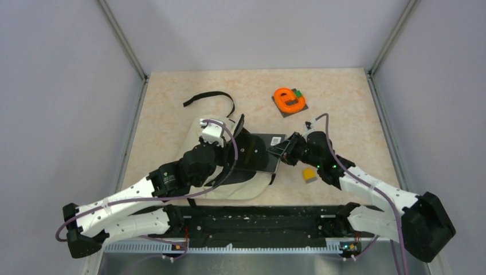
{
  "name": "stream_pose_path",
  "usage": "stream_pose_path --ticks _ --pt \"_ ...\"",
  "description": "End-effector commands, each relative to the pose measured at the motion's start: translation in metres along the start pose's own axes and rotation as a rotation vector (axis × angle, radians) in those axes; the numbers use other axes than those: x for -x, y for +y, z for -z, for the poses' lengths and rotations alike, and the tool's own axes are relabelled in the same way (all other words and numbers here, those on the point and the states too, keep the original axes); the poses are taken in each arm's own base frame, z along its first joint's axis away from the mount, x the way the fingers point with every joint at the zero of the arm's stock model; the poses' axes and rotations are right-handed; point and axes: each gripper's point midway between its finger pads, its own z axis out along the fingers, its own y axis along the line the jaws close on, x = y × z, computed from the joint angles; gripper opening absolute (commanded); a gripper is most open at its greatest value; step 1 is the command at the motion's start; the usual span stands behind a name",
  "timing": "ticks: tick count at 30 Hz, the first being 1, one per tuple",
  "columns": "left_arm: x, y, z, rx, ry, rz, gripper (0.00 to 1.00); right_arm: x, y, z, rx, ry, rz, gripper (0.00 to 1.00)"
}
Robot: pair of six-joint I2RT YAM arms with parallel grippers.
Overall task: Pack the student bag
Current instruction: Place the book in the student bag.
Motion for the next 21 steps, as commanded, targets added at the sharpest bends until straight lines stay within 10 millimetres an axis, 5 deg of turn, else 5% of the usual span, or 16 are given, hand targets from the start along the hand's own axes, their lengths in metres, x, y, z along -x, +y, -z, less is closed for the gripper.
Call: stream_pose_path --ticks 1,8,21 --pt "0.027 -0.01 0.003 -0.061 -0.09 0.063 0.0 0.009 0.086 -0.006 0.278 -0.031 0.018 0.0" --pt "0.027 -0.015 0.002 -0.09 -0.083 0.059 0.0 0.002 0.111 -0.035 0.352 -0.012 0.043 0.0" --pt "0.023 -0.013 0.0 -0.109 -0.066 0.063 0.0 -0.046 0.082 -0.164 0.191 0.001 0.128 0.0"
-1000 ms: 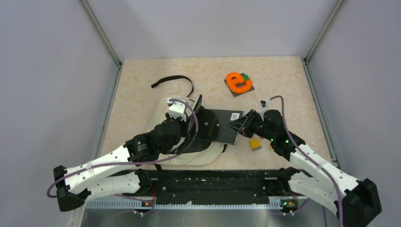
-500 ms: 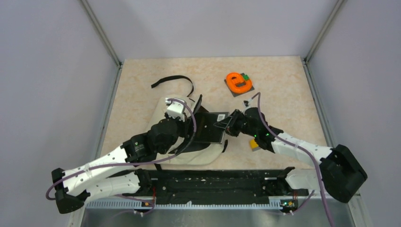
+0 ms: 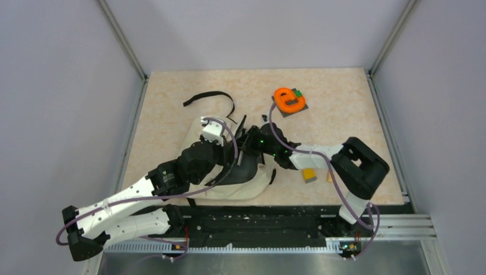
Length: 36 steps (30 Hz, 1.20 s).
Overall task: Pack the student bag
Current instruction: Place the book in the student bag.
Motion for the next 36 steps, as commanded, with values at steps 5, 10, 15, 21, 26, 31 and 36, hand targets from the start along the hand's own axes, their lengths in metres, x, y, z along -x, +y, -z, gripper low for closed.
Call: stream_pose_path --ticks 5,10,15,21,26,31,36 --pt "0.02 -0.011 0.001 -0.067 -0.075 0.069 0.0 -0.013 0.048 -0.063 0.08 -0.138 0.181 0.01" --pt "0.014 -0.011 -0.001 -0.075 -0.058 0.079 0.0 -0.022 0.026 -0.07 0.034 -0.127 0.212 0.32" --pt "0.011 -0.01 -0.002 -0.077 -0.053 0.087 0.0 -0.013 0.031 -0.043 0.07 -0.183 0.316 0.6" --pt "0.005 -0.003 -0.004 -0.052 -0.049 0.09 0.0 -0.012 0.044 0.002 0.062 -0.148 0.481 0.74" --pt "0.006 0.007 -0.002 -0.035 -0.033 0.065 0.0 -0.003 0.018 0.05 -0.078 -0.143 0.566 0.91" --pt "-0.005 0.0 -0.006 -0.075 0.011 0.04 0.0 0.017 -0.02 0.097 -0.218 -0.217 0.59 0.93" --pt "-0.022 -0.022 -0.011 -0.184 0.082 0.028 0.0 0.062 -0.032 0.139 -0.296 -0.33 0.61 0.96"
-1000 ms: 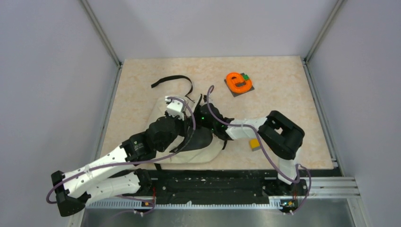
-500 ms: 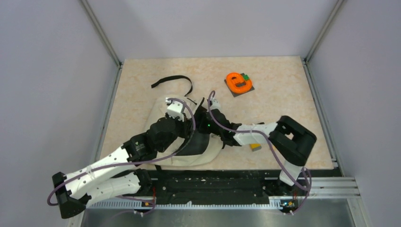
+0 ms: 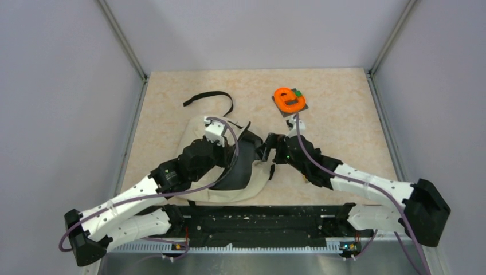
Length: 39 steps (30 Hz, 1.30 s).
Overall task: Pack the student bag
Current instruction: Place the book in the student bag, then adjust the student bag at the center of the board.
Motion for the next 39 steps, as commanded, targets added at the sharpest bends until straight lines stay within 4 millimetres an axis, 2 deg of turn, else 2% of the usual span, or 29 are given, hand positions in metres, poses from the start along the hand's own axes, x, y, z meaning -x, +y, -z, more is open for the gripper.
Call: stream_pose_path --ticks 1,2,3,6,7,8,10,14,16,18,22,25,31,33,39 --pt "-0.004 -0.031 -0.004 -0.159 0.036 -0.013 0.0 0.039 -0.049 0.024 -0.152 -0.089 0.067 0.97" --pt "-0.008 -0.037 -0.005 -0.193 0.055 -0.026 0.03 0.051 -0.051 0.03 -0.147 -0.118 0.08 0.99" --pt "-0.012 -0.042 -0.005 -0.226 0.074 -0.046 0.12 0.061 -0.056 0.034 -0.152 -0.137 0.098 0.99" --pt "-0.016 -0.045 -0.004 -0.251 0.104 -0.083 0.56 0.076 -0.077 0.036 -0.216 -0.118 0.131 0.99" --pt "-0.016 -0.045 -0.003 -0.253 0.107 -0.09 0.65 0.079 -0.082 0.035 -0.222 -0.098 0.141 0.99" --pt "-0.013 -0.048 -0.001 -0.27 0.108 -0.091 0.72 0.08 -0.086 0.033 -0.226 -0.078 0.152 0.99" --pt "-0.005 -0.061 0.007 -0.343 0.101 -0.089 0.79 0.081 -0.087 0.027 -0.206 -0.042 0.187 0.99" --pt "0.01 -0.087 0.018 -0.494 0.106 -0.048 0.83 0.073 -0.071 0.007 -0.111 0.045 0.261 0.98" --pt "0.018 -0.087 0.014 -0.482 0.094 -0.012 0.84 0.068 -0.067 -0.005 -0.076 0.077 0.28 0.98" --pt "0.019 -0.071 0.002 -0.393 0.108 0.049 0.86 0.064 -0.062 -0.018 -0.031 0.106 0.307 0.98" --pt "0.008 -0.011 -0.027 -0.118 0.162 0.223 0.86 0.049 -0.053 -0.052 0.058 0.208 0.354 0.92" --pt "-0.009 0.025 -0.036 0.036 0.175 0.362 0.86 0.04 -0.049 -0.076 0.109 0.268 0.392 0.9" --pt "-0.04 0.064 -0.034 0.199 0.161 0.485 0.86 0.036 -0.056 -0.12 0.096 0.301 0.467 0.88" --pt "-0.051 0.078 -0.032 0.257 0.163 0.496 0.86 0.04 -0.056 -0.133 0.094 0.294 0.483 0.85" --pt "-0.077 0.099 -0.033 0.322 0.19 0.537 0.88 0.027 -0.065 -0.161 0.096 0.357 0.506 0.69"
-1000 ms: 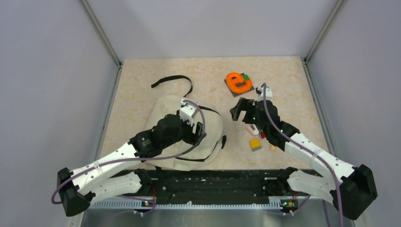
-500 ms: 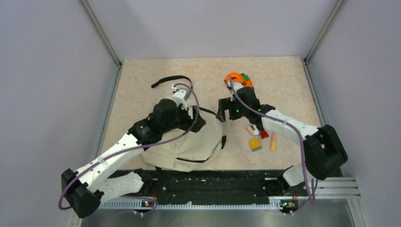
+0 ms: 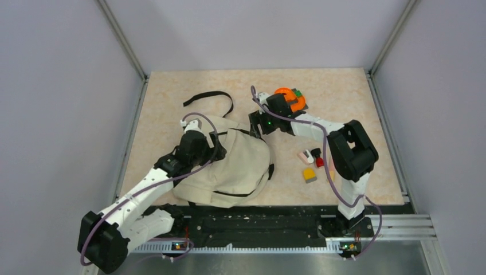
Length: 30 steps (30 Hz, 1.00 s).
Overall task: Pack the student bag
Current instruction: Adjust the student bag at the center of the board.
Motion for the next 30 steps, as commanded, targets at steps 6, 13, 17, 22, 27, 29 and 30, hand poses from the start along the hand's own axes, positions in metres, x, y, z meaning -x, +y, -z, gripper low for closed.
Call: stream_pose_path --ticks 6,13,17,22,27,29,30 --pt "0.0 0.032 -0.024 0.067 -0.06 0.081 0.88 0.001 0.001 -0.02 0.028 0.011 0.048 0.42" --pt "0.016 0.041 -0.04 0.073 -0.127 0.018 0.88 -0.036 0.01 0.001 -0.003 0.056 -0.015 0.0" --pt "0.034 0.041 -0.044 0.087 -0.136 -0.031 0.87 -0.076 0.025 0.022 -0.093 0.103 -0.021 0.0" --pt "0.054 0.022 -0.049 0.025 -0.146 -0.069 0.87 -0.127 0.069 0.048 -0.088 0.148 -0.096 0.0" --pt "0.062 0.005 -0.045 -0.031 -0.12 -0.121 0.86 -0.111 0.073 0.075 -0.126 0.1 -0.128 0.17" --pt "0.059 -0.004 -0.04 -0.075 -0.087 -0.156 0.86 -0.083 0.07 0.09 -0.159 0.034 -0.09 0.42" --pt "0.056 -0.011 -0.037 -0.115 -0.064 -0.178 0.86 -0.071 0.068 0.095 -0.173 0.006 -0.07 0.52"
